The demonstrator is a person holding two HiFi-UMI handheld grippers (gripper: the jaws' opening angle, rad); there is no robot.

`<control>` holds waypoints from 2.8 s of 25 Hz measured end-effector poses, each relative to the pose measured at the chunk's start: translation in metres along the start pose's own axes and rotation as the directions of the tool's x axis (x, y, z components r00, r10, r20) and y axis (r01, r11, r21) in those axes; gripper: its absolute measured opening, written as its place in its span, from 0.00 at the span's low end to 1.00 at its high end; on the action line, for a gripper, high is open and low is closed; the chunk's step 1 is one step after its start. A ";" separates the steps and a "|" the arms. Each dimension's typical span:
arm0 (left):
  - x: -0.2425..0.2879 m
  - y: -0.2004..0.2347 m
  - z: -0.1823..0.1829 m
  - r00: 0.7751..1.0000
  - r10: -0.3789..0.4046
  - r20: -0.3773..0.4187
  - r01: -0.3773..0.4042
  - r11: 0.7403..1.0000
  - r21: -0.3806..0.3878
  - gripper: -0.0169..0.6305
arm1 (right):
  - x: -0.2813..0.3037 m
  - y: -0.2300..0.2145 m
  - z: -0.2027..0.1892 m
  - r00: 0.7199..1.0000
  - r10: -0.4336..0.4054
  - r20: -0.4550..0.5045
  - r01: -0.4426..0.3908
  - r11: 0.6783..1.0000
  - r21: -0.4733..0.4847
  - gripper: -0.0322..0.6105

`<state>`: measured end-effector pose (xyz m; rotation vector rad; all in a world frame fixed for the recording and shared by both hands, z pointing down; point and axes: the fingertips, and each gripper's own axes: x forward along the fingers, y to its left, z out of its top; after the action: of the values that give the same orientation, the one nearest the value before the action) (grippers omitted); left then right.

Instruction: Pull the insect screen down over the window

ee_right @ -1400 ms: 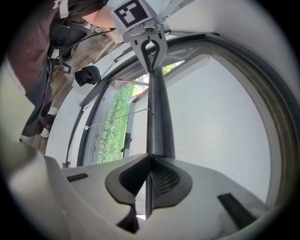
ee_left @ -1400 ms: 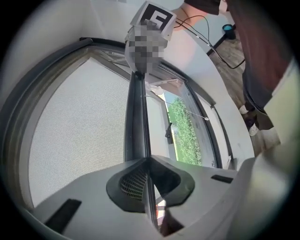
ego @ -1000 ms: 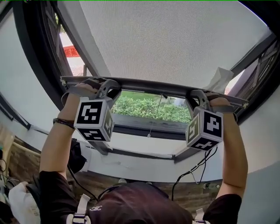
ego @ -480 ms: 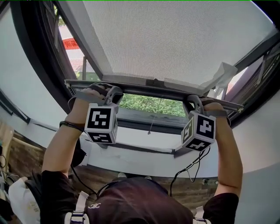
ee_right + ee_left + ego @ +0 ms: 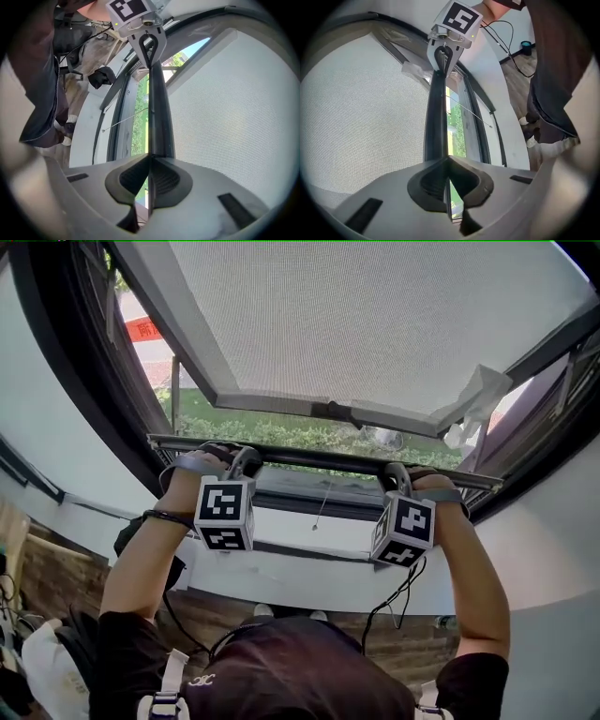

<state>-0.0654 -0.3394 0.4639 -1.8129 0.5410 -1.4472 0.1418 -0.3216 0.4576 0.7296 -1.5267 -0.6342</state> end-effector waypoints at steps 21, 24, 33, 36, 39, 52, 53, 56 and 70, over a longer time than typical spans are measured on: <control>0.087 -0.095 -0.012 0.981 -0.193 -0.020 0.191 0.978 -0.083 0.03 | 0.082 0.094 -0.008 0.993 0.111 -0.048 -0.110 0.994 0.027 0.09; 0.091 -0.097 -0.013 0.979 -0.205 -0.016 0.202 0.974 -0.106 0.03 | 0.086 0.095 -0.008 0.992 0.111 -0.056 -0.109 0.994 0.029 0.09; 0.117 -0.140 -0.017 0.953 -0.302 -0.028 0.298 0.949 -0.098 0.03 | 0.113 0.139 -0.011 0.972 0.227 -0.065 -0.223 0.973 0.051 0.09; 0.127 -0.149 -0.018 0.947 -0.320 -0.027 0.315 0.943 -0.110 0.03 | 0.123 0.147 -0.012 0.970 0.236 -0.059 -0.233 0.971 0.061 0.09; 0.132 -0.155 -0.020 0.941 -0.337 -0.027 0.331 0.936 -0.121 0.04 | 0.127 0.153 -0.011 0.965 0.259 -0.051 -0.255 0.964 0.071 0.09; 0.159 -0.176 -0.024 0.928 -0.370 -0.044 0.363 0.924 -0.116 0.04 | 0.158 0.177 -0.020 0.962 0.258 -0.093 -0.258 0.966 0.008 0.09; 0.159 -0.177 -0.025 0.926 -0.375 -0.048 0.367 0.923 -0.117 0.04 | 0.158 0.177 -0.019 0.963 0.255 -0.088 -0.256 0.967 0.006 0.09; 0.160 -0.175 -0.024 0.927 -0.372 -0.056 0.365 0.925 -0.106 0.05 | 0.158 0.176 -0.018 0.969 0.236 -0.068 -0.236 0.972 0.010 0.09; 0.165 -0.170 -0.023 0.957 -0.288 -0.026 0.281 0.949 -0.145 0.07 | 0.161 0.172 -0.017 0.975 0.194 -0.107 -0.192 0.981 0.032 0.09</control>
<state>-0.0628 -0.3564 0.7013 -2.0378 0.4248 -1.6831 0.1401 -0.3327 0.6932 0.6127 -1.4832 -0.4259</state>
